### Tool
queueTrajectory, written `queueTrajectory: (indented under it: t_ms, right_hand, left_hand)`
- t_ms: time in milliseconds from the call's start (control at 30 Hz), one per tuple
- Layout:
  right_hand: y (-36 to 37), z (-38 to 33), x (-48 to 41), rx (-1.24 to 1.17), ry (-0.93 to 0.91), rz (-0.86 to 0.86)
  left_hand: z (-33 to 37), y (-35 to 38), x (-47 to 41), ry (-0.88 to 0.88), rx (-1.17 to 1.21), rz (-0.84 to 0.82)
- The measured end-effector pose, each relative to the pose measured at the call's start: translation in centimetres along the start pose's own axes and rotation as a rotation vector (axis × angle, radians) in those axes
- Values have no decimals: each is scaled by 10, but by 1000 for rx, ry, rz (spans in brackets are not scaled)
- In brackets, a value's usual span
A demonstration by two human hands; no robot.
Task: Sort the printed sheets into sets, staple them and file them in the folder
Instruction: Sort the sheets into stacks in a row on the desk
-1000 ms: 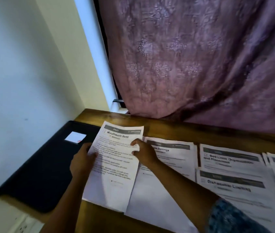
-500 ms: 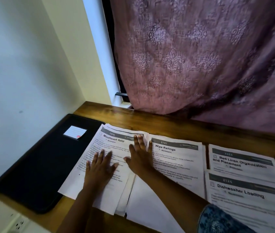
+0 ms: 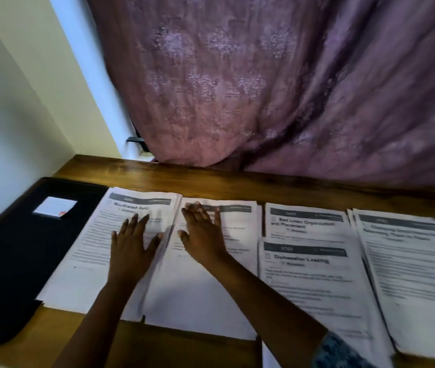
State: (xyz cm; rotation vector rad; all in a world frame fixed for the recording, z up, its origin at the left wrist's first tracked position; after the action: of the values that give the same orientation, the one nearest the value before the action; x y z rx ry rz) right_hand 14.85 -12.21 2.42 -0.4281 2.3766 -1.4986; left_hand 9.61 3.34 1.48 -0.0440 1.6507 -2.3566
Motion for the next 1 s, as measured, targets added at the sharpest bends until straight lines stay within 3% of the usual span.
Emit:
queueTrajectory:
  t_ms: [167,333,533,767,1000]
  right_hand:
    - [-59,102,91,-51,198,265]
    - [-76,194,189,17,448,189]
    - [-79,242,230,78,493,169]
    - [-78,251,224,82,398,-1]
    - [-94,245,219,21,362,-44]
  left_hand:
    - [145,30,55,414,177,71]
    - [234,91,104,515,190,-66]
    - [248,126,124,535,166,-79]
    - [247,130,127,534,104,-58]
    - [248,129,126,511,103,-65]
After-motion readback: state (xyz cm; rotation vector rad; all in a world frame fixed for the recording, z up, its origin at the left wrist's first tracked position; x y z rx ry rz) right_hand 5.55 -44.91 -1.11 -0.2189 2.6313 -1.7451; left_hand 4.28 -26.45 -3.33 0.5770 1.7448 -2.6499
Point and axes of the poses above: each hand's wrist, its own x-axis away from the middle knuckle, its own y-axis out of the palm, z = x × y, the point moved 7 cm from there along -x, towards the middle knuckle, and after that the axes turned 3 degrees about y, right-handed, at the moved point
